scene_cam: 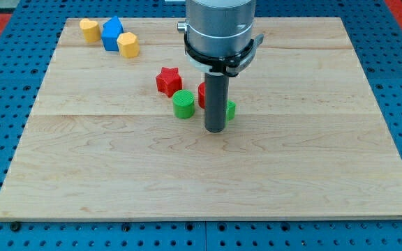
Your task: Move your arm towards the yellow heart
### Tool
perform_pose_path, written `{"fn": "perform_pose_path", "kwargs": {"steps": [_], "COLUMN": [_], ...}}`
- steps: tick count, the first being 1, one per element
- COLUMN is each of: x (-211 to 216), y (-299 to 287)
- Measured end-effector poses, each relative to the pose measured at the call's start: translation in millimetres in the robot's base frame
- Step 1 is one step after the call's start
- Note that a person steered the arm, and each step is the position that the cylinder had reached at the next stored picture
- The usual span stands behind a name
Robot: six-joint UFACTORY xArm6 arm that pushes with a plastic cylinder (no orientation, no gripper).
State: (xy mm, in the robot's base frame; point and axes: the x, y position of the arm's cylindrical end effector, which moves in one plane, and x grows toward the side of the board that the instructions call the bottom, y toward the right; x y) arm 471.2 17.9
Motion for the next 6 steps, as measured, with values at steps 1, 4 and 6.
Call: {"fn": "perform_pose_path", "kwargs": {"steps": [1,4,6], "x": [0,25,24], "y": [3,-28,-52]}}
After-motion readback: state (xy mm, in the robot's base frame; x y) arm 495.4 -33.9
